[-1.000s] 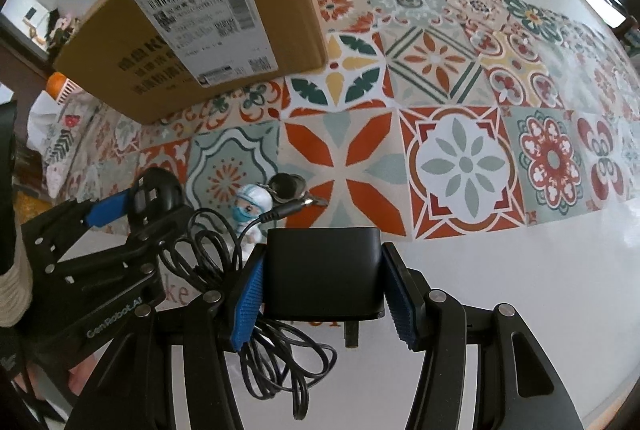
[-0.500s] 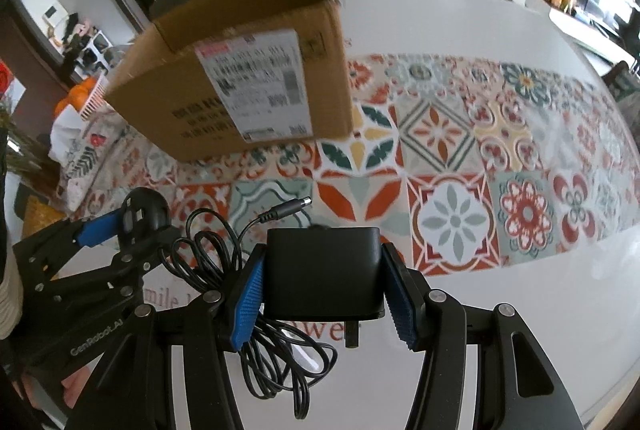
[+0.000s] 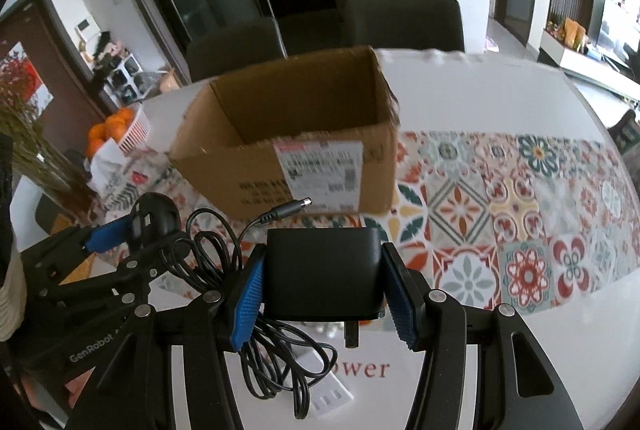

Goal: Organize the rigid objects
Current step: 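Lift the adapter and puck and carry them over the box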

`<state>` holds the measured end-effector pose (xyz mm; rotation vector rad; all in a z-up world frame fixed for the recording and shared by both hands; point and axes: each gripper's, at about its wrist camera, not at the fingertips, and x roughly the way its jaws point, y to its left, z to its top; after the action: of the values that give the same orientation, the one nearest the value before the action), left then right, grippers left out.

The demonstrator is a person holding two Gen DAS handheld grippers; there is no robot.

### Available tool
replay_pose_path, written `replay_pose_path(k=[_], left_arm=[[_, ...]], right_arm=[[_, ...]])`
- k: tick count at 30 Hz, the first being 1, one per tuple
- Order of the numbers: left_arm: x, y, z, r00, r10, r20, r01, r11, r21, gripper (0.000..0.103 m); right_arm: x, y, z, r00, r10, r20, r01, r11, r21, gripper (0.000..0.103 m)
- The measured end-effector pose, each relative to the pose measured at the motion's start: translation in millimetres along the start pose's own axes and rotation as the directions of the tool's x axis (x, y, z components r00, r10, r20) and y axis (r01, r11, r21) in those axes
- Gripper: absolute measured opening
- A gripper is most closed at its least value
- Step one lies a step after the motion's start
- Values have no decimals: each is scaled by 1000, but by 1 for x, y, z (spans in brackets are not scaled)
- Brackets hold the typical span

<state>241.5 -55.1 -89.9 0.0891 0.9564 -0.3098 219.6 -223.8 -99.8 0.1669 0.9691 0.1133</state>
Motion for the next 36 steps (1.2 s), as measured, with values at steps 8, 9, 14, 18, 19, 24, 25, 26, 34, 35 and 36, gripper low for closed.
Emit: replay_pose_path(k=[8, 9, 14, 18, 19, 24, 25, 26, 34, 35, 36], left_arm=[[-15, 10, 20, 999, 4, 52, -4, 1000, -5, 55], [-16, 11, 22, 998, 2, 56, -2, 1000, -6, 55], [-17, 14, 39, 997, 10, 78, -9, 1000, -9, 55], [-16, 15, 52, 996, 16, 89, -15, 1000, -5, 55], [-15, 16, 55, 996, 15, 91, -15, 1000, -4, 55], [-13, 19, 72, 995, 16, 96, -15, 1000, -10, 55], [-12, 20, 74, 995, 16, 97, -15, 1000, -12, 55], [-11, 21, 76, 995, 16, 98, -14, 1000, -14, 55], [2, 30, 99, 996, 23, 90, -20, 999, -30, 55], [5, 31, 101, 996, 24, 86, -21, 999, -32, 55], [8, 33, 105, 996, 23, 81, -21, 999, -34, 55]], right_arm=[[-10, 11, 23, 998, 22, 65, -21, 1000, -19, 55], [-10, 11, 26, 997, 24, 70, -22, 999, -23, 55], [-14, 16, 45, 994, 26, 109, -22, 999, -36, 55], [-15, 19, 59, 991, 22, 132, -15, 999, -48, 55], [-16, 20, 62, 990, 21, 136, -14, 999, -52, 55], [-14, 21, 80, 987, 29, 157, -20, 998, -58, 55], [-13, 21, 83, 987, 31, 160, -22, 998, -58, 55], [-11, 20, 87, 986, 34, 162, -25, 998, -60, 55], [6, 17, 114, 987, 51, 153, -43, 997, -59, 55], [9, 17, 118, 988, 49, 150, -40, 997, -62, 55], [11, 17, 122, 988, 48, 148, -39, 997, -66, 55]])
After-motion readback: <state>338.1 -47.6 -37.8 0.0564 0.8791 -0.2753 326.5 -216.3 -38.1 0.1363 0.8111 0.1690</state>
